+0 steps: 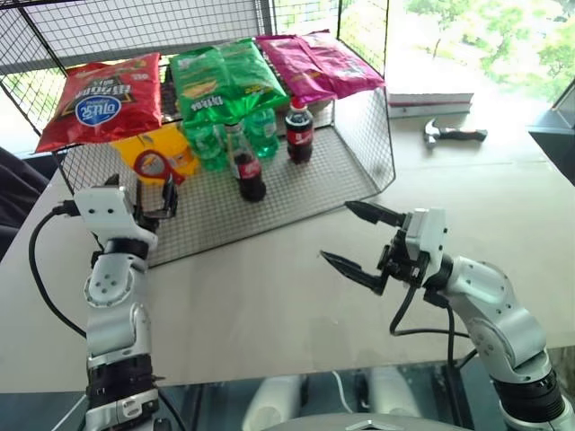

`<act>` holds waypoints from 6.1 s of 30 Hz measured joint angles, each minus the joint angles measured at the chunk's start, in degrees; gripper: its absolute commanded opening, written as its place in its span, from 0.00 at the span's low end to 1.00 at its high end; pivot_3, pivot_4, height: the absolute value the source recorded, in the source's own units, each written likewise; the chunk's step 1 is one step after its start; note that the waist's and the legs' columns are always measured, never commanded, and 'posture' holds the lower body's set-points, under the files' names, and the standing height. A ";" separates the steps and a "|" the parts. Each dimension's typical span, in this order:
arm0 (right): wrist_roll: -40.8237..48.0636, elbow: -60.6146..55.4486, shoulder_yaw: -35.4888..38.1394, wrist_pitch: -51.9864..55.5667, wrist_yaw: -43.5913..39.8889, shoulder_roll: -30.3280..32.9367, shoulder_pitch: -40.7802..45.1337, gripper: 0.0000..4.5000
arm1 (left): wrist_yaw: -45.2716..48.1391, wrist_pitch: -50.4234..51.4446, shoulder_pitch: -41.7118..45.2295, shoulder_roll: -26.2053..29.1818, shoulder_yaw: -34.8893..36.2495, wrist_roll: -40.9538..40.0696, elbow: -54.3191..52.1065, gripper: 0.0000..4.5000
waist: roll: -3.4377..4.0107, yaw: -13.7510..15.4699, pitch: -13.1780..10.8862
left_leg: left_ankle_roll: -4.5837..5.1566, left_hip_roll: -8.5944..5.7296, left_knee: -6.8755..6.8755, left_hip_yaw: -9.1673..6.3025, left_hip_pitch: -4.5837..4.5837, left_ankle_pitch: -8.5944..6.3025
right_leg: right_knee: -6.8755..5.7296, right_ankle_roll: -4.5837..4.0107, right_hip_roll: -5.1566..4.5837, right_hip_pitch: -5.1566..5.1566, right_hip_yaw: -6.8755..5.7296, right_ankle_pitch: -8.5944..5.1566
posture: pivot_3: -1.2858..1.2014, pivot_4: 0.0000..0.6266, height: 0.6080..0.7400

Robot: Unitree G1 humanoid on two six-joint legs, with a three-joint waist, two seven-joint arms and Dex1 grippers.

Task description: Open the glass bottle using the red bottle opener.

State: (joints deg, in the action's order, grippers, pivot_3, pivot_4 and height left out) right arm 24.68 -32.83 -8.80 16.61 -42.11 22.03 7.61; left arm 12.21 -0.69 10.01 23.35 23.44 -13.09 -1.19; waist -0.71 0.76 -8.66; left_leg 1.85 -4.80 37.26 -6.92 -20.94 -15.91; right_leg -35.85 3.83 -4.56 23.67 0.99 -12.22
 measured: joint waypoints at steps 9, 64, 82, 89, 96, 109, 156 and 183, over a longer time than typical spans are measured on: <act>0.00 -0.42 -0.49 0.56 0.72 0.27 -0.62 1.00 | 2.96 -3.55 4.08 0.78 -1.51 0.03 5.42 0.41 | 0.00 -0.10 0.00 | 0.00 0.00 0.00 0.01 -0.01 0.00 | 0.00 0.00 0.00 0.02 0.02 0.00 | 0.52 0.24 1.00; 11.36 8.14 -1.17 28.61 6.09 -1.48 11.51 1.00 | 21.32 28.97 -5.08 -5.77 -9.95 -45.44 -15.74 0.01 | -0.01 -0.33 -0.01 | 0.01 0.03 0.06 0.05 -0.06 0.00 | -0.03 -0.04 0.04 0.02 0.13 0.01 | 0.52 0.24 1.00; 32.29 15.53 0.97 52.05 7.13 -9.92 22.49 1.00 | 26.22 43.34 -7.49 -0.61 -12.66 -56.76 -18.52 0.01 | 0.03 -1.39 -0.02 | 0.02 0.01 0.05 0.03 -0.08 0.00 | -0.03 -0.04 0.03 0.06 0.11 0.01 | 0.52 0.24 1.00; 33.32 15.97 1.34 52.31 7.29 -9.85 22.93 0.72 | 27.76 44.76 -7.64 -0.41 -12.89 -57.18 -18.78 0.00 | 0.03 -1.49 -0.03 | 0.02 0.01 0.03 0.02 -0.09 0.00 | -0.02 -0.04 0.02 0.09 0.11 0.01 | 0.52 0.24 1.00; 33.21 15.95 0.74 52.97 6.40 -7.53 22.91 0.42 | 28.70 45.38 -7.56 -0.55 -13.65 -57.86 -19.61 0.00 | 0.04 -1.49 -0.03 | 0.02 0.01 0.02 0.03 -0.09 0.00 | -0.02 -0.04 0.01 0.08 0.11 0.01 | 0.52 0.24 1.00; 31.74 15.95 -1.59 52.55 4.88 -6.66 22.44 0.42 | 28.70 45.34 -7.04 -0.56 -13.47 -57.88 -19.55 0.00 | 0.03 -1.46 -0.03 | 0.02 0.01 0.01 0.02 -0.14 0.00 | -0.01 -0.04 0.00 0.09 0.11 0.01 | 0.52 0.24 1.00; 5.98 18.78 2.44 22.97 14.35 -3.87 8.50 0.00 | 24.68 28.63 -9.39 -1.66 -12.69 -35.69 -19.14 0.97 | 0.05 -1.16 -0.04 | 0.00 -0.01 -0.06 0.09 -0.22 0.00 | 0.03 -0.03 -0.01 0.18 0.15 0.00 | 0.52 0.24 1.00; -12.10 17.53 -0.64 3.13 18.95 -8.17 6.76 0.00 | 8.61 -11.87 14.65 -6.15 -13.88 2.35 16.66 0.97 | 0.04 -1.01 -0.04 | 0.00 -0.04 -0.03 0.04 -0.26 0.01 | 0.01 -0.01 0.02 0.23 0.08 0.02 | 0.52 0.24 1.00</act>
State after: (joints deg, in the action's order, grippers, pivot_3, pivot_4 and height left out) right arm 12.58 -15.31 -9.44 19.74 -23.16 13.86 14.38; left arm 20.82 -12.56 24.66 17.20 9.56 -10.74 15.47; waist -0.68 -0.26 -8.70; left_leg 1.85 -4.84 37.23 -6.88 -21.20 -15.90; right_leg -35.84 3.82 -4.55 23.90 1.06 -12.20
